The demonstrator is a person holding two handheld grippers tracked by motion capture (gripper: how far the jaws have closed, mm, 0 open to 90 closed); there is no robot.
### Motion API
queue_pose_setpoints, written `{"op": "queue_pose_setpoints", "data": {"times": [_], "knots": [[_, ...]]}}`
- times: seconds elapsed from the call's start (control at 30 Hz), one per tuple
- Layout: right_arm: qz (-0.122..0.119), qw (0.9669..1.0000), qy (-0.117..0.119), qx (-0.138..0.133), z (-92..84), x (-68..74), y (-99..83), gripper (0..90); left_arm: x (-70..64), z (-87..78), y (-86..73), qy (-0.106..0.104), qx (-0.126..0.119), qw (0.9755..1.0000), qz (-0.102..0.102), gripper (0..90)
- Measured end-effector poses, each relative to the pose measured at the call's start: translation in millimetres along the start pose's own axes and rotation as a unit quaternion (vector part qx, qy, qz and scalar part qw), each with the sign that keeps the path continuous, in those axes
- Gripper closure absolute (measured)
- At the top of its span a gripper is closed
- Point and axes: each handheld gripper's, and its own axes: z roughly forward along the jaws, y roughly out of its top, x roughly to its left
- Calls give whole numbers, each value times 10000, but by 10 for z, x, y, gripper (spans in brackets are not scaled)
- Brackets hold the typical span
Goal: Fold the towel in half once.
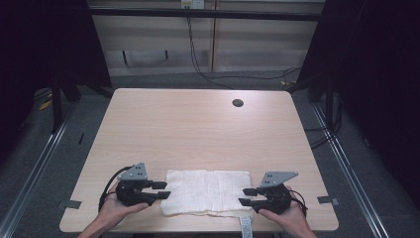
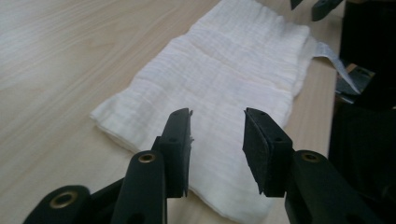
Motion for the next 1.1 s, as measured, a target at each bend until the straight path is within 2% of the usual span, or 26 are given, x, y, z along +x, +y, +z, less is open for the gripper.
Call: {"op": "queue_pose_setpoints", "data": {"times": [0.03,0.1,0.13,0.17,0.2,0.23,0.3,0.37,0.43,0.47,0.53,0.6,0.67,0.7,0.73,0.87,0.9,0.93,1.07,1.1], "knots": [[-5,10000,23,8,22,2,21,609,26,30,17,123,123,9998,87,632],[-64,10000,-22,62,80,6,68,598,123,120,43,171,291,9994,37,644],[-76,9999,-24,96,127,7,98,586,152,153,54,259,334,9991,73,663],[-89,9999,-6,145,161,5,117,581,168,183,70,477,284,9984,146,684],[-138,9997,10,224,209,5,143,565,192,214,96,568,233,9979,189,731],[-161,9995,40,284,259,4,167,535,215,266,127,502,255,9983,148,757],[-185,9990,64,394,362,-1,191,541,253,367,157,426,252,9987,116,755],[-215,9984,60,511,449,13,181,538,253,458,140,456,467,9977,195,743],[-289,9974,48,662,509,48,153,532,257,497,107,349,531,9978,164,704],[-358,9969,71,693,534,60,140,523,250,511,92,430,553,9974,173,686],[-467,9960,24,766,546,99,136,498,252,517,78,442,595,9971,167,646],[-716,9942,-7,806,560,132,126,488,253,526,66,457,674,9965,211,619],[-722,9942,-83,789,566,154,118,495,245,531,58,497,682,9961,273,617],[-827,9932,-149,799,564,169,113,501,229,535,56,518,672,9960,286,631],[-799,9937,-143,776,565,172,108,517,226,531,57,521,727,9951,410,656],[-809,9935,-149,789,548,140,113,664,207,553,65,459,729,9954,431,812],[-763,9940,-136,777,547,131,113,685,190,568,65,474,673,9959,374,832],[-756,9940,-116,778,540,109,113,710,191,568,75,479,728,9953,426,847],[-686,9945,-61,793,498,27,98,824,166,600,79,511,642,9960,345,868],[-655,9947,-46,793,488,13,93,838,169,600,88,500,702,9957,353,870]]}}
